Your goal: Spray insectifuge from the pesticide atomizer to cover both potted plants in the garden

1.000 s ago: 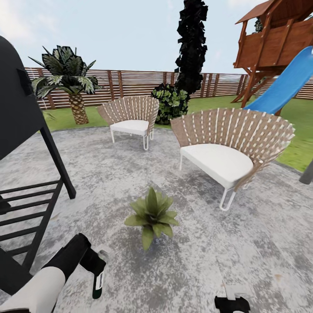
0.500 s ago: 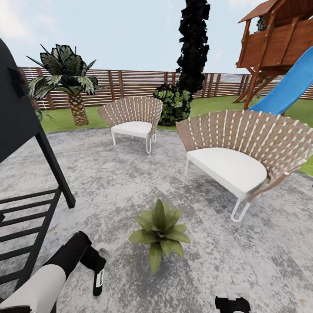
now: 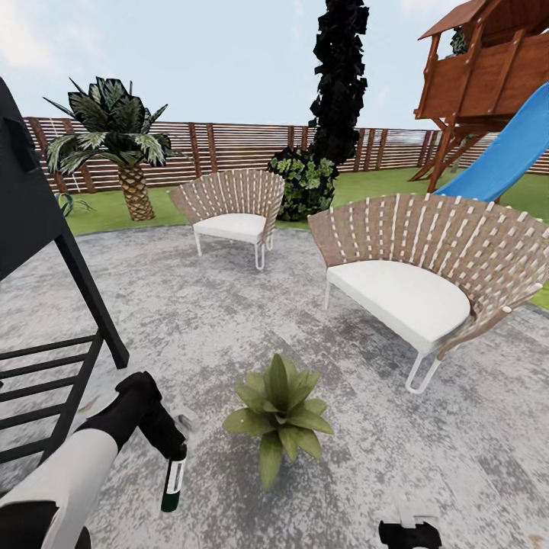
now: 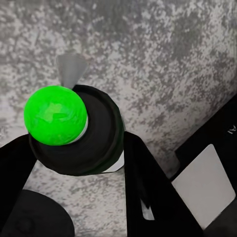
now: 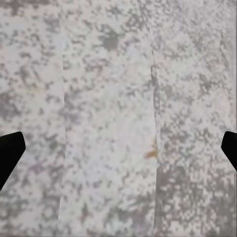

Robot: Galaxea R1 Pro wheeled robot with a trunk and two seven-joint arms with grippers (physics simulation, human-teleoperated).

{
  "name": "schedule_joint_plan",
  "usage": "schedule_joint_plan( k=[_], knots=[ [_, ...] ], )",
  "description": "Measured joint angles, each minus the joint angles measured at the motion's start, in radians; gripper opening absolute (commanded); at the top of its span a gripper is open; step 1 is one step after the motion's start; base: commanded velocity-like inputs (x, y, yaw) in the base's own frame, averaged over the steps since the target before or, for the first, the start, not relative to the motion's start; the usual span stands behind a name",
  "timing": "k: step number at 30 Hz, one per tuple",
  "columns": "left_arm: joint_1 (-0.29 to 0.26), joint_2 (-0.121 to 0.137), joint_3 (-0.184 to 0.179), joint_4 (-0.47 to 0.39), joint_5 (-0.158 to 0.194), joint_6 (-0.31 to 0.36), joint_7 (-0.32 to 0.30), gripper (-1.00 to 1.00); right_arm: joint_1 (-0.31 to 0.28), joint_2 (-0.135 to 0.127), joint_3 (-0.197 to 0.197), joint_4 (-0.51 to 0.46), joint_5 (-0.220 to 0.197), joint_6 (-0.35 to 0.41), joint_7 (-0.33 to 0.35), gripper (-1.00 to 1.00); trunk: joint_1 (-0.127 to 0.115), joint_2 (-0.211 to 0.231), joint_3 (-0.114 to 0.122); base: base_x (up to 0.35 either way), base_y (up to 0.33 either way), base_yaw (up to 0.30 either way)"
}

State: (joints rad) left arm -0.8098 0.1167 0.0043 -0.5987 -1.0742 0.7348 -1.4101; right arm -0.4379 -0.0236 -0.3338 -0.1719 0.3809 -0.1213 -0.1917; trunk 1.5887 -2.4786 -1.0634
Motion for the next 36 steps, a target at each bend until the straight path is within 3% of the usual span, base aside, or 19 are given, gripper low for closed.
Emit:
schedule_joint_plan(
  k=[1,3,4,6,23,27,30,34,36],
  knots=[
    [0.001,0.000,-0.001,-0.001,0.000,-0.001,0.001,-1.00,0.000,-0.001,0.000,0.000,0.000,0.000,0.000,1.00,0.000,0.000,0.000,0.000,0.000,0.000],
    [0.006,-0.001,0.000,-0.002,-0.001,-0.001,0.064,-1.00,0.000,-0.003,0.000,0.001,0.000,0.000,0.000,1.00,0.000,0.000,0.000,0.067,-0.023,0.000],
    [0.006,-0.010,0.005,-0.002,0.000,-0.003,0.140,-1.00,0.001,-0.003,0.000,0.001,0.000,0.000,-0.002,1.00,0.000,0.000,0.000,0.069,-0.024,0.000],
    [0.006,-0.011,0.009,-0.002,0.002,-0.002,0.143,-1.00,0.001,-0.003,0.000,0.001,0.000,0.000,-0.002,1.00,0.000,0.000,0.000,0.029,-0.010,0.000],
    [0.006,-0.014,0.007,0.000,0.011,-0.004,0.140,-1.00,0.001,-0.003,0.000,0.001,0.000,0.000,-0.002,1.00,0.000,0.000,0.000,0.099,-0.068,0.000],
    [0.007,-0.007,-0.001,0.013,0.008,-0.013,0.083,-1.00,0.001,-0.003,0.000,0.002,0.000,0.000,-0.002,1.00,0.000,0.000,0.000,0.006,-0.004,0.000],
    [0.009,0.009,-0.003,0.015,-0.001,-0.027,0.021,-1.00,0.001,-0.003,0.000,0.002,0.000,0.000,-0.002,1.00,0.000,0.000,0.000,0.000,0.000,0.000],
    [0.035,0.055,-0.003,0.012,-0.002,-0.066,0.008,-1.00,0.001,-0.003,0.000,0.002,0.000,0.000,-0.002,1.00,0.000,0.000,0.000,0.000,0.000,0.000],
    [0.060,0.060,-0.003,0.005,-0.002,-0.076,0.012,-1.00,0.001,-0.003,0.000,0.002,0.000,0.000,-0.002,1.00,0.000,0.000,0.000,0.000,0.000,0.000]
  ],
)
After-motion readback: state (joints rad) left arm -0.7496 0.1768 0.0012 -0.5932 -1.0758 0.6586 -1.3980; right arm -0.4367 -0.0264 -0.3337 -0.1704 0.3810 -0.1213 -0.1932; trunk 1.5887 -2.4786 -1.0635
